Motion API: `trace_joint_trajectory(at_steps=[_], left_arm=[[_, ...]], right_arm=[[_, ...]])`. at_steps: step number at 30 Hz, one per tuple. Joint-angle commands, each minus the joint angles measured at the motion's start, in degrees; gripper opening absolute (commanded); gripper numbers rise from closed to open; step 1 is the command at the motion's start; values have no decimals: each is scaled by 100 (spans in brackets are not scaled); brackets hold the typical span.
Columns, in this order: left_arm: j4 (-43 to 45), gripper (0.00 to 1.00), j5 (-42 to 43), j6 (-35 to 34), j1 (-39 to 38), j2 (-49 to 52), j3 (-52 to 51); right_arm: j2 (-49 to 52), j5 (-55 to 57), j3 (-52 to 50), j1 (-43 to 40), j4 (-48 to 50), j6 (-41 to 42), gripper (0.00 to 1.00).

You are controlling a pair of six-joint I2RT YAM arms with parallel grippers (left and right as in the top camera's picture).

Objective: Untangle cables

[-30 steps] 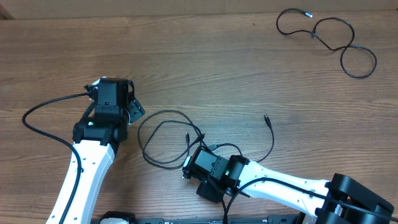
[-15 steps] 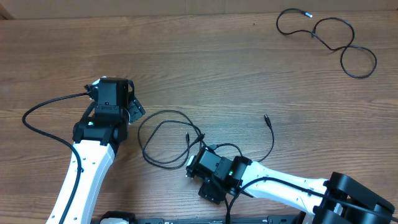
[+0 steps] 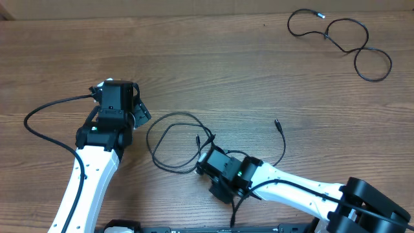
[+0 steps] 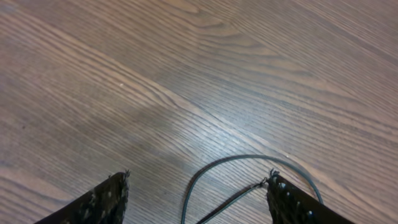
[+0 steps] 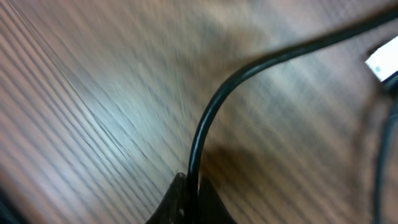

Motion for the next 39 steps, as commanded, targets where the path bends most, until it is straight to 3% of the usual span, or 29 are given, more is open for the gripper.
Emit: trace_joint_trajectory(at_steps=[1, 9, 16, 21, 26, 33, 39], left_arm=[[31, 71, 442, 737, 26, -11, 107], [22, 66, 1545, 1917, 26, -11, 450], [-59, 66, 1941, 2524, 26, -11, 551], [-345, 74, 2393, 3294, 24, -9, 551], [-632, 82, 2527, 3541, 26, -9, 551], [-780, 87, 4468, 4409, 24, -9, 551], [-839, 88, 4734, 4483, 24, -9, 551]], right_arm=[[-33, 208, 1283, -13, -654, 284, 4], [-46, 1696, 3987, -15, -2732, 286, 4], [-260, 2848, 5359, -26, -3497, 566, 4], [-621, 3209, 5668, -271, -3650, 855, 4], [-1043, 3206, 5678, -815, -3663, 990, 4], [-1285, 3204, 5678, -1558, -3648, 990, 4], [-1285, 3206, 5993, -1825, -3204, 831, 4]])
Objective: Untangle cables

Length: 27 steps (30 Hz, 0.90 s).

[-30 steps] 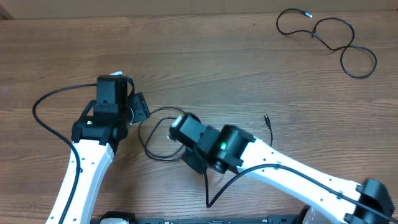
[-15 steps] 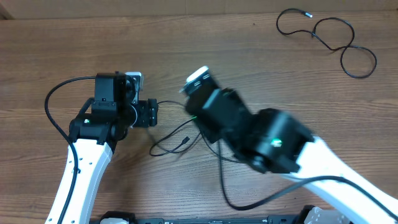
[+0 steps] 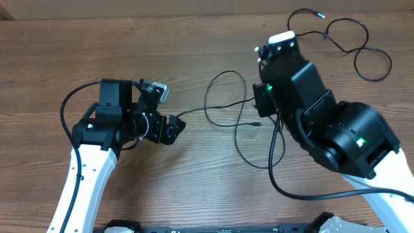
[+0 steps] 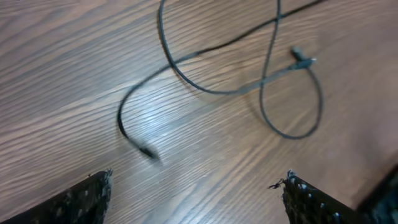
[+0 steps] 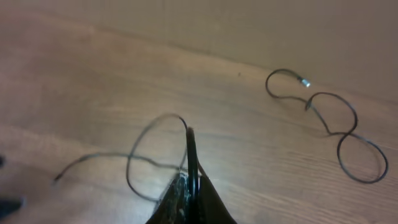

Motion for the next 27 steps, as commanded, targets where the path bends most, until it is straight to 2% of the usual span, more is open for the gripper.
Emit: trace_joint_trajectory(at_steps=[1, 6, 11, 13, 17, 21, 24, 26, 27], left_arm=[[-79, 89, 612, 280, 24, -9, 151], [-319, 89, 1027, 562, 22, -9, 149], [-380, 90, 1027, 466, -61, 42, 149], [-251, 92, 1023, -92, -120, 87, 149], [343, 93, 1099, -2061, -208, 302, 149], [1010, 92, 1196, -2774, -450, 671, 149], [1565, 93, 1187, -2555, -815, 1152, 149], [2031, 100, 1187, -1961, -1102, 1547, 149], [2310, 100, 1143, -1515, -1244, 1790, 149]], right_arm=[[-68, 90, 557, -44, 262, -98, 4], [-68, 87, 1130, -46, 323, -109, 4], [-66, 85, 1185, -44, 236, -109, 4], [-66, 83, 1185, -44, 197, -107, 4], [-66, -33, 1185, -44, 197, -105, 4], [-66, -374, 1185, -44, 195, -105, 4], [-66, -551, 1185, -44, 195, -109, 4], [-66, -636, 1185, -44, 195, -109, 3], [-66, -697, 1185, -44, 186, -111, 4]])
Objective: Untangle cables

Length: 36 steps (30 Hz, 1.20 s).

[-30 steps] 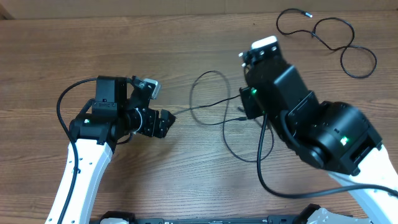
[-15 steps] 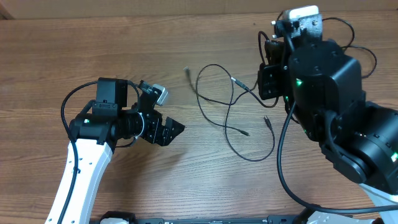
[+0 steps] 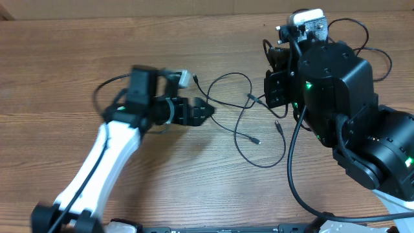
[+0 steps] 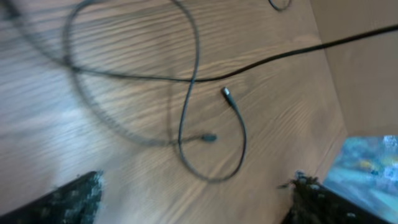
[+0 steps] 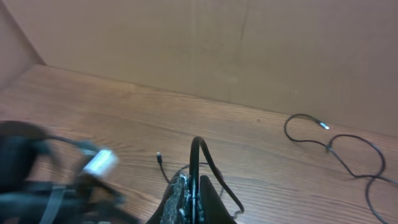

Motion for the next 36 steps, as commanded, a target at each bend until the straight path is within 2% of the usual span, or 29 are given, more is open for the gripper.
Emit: trace_joint_trajectory(at_steps=[1, 4, 7, 12, 13, 15, 19, 21, 29, 36], left_arm=[[612, 100, 31, 960, -461, 728, 81], [1515, 100, -369, 1600, -662, 1364, 83], [2610, 100, -798, 1624, -627, 1910, 105], [4389, 100, -903, 1635, -354, 2481, 125], [4623, 100, -901, 1482, -323, 2566, 129], [4900, 100, -920, 756, -308, 2796, 205], [4859, 100, -785, -909, -374, 3093, 387], [4870, 96, -549, -1541, -422, 3132, 407], [5036, 85, 551, -3021, -730, 3132, 592], [4846, 77, 1001, -3829, -977, 3132, 706]], right_arm=[[-33, -313, 92, -13, -2, -31, 4], [-33, -616, 92, -13, -153, -234, 4], [-33, -981, 92, -13, -363, -474, 4], [-33, -1233, 92, -11, -713, -481, 4], [-33, -1362, 90, -11, -787, -479, 4], [-33, -1668, 90, -11, -879, -472, 4], [-33, -1873, 90, 24, -715, -446, 4], [-33, -1875, 90, 28, -619, -446, 4], [-28, -1971, 90, 37, -520, -431, 4], [-28, -2280, 90, 48, -557, -431, 4]])
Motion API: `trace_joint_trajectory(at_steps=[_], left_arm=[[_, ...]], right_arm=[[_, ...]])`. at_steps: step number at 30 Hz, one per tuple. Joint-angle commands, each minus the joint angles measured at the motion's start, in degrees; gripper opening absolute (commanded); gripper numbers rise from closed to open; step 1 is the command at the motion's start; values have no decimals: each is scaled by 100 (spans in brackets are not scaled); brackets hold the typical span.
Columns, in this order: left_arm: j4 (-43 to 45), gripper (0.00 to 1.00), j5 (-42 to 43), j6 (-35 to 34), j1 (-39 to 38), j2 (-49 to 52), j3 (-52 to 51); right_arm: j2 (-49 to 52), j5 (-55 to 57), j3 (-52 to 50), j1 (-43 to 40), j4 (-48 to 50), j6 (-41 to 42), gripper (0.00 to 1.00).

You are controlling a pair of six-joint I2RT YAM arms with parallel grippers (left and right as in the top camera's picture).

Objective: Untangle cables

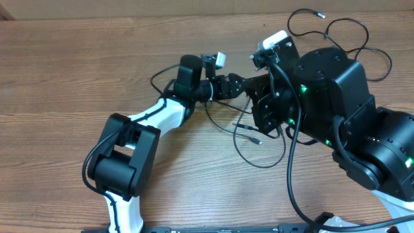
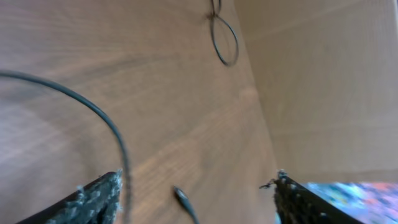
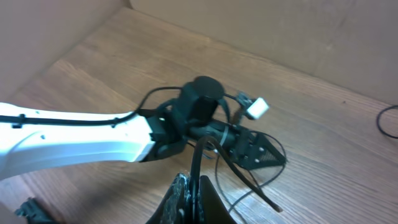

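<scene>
A thin black cable lies in loose crossing loops at mid-table, one plug end on the wood. My right gripper is shut on a strand of this cable, holding it above the table. My left gripper reaches in from the left, open, just beside the right arm. In the left wrist view the left gripper has a cable strand next to its left finger and a plug tip between the fingers, neither of them gripped.
A second black cable lies in separate loops at the far right corner, also seen far off as a loop. A cardboard wall borders the table's far edge. The right arm's bulky body hangs over the right half.
My left gripper has moved to the right and farther back, from the cable's left side to right beside the right arm. The right gripper still holds the cable and has shifted slightly.
At first my right gripper was shut on the cable low at the table's front middle, with the left open at the left. Then the right held the cable up at the right rear, loops spread out. The open left gripper came closer to it at each moment.
</scene>
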Motion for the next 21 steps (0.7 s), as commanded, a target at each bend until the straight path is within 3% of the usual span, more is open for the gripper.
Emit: trace_joint_trajectory(at_steps=[1, 8, 21], left_arm=[[-249, 75, 308, -693, -85, 35, 142], [-1176, 68, -262, -699, -103, 42, 144], [-1204, 67, -933, -527, -387, 68, 144]], right_arm=[[-28, -190, 92, 46, -7, 0, 4], [-28, -168, 92, 389, -83, -7, 4], [-28, -173, 92, 1093, -2, 2, 4]])
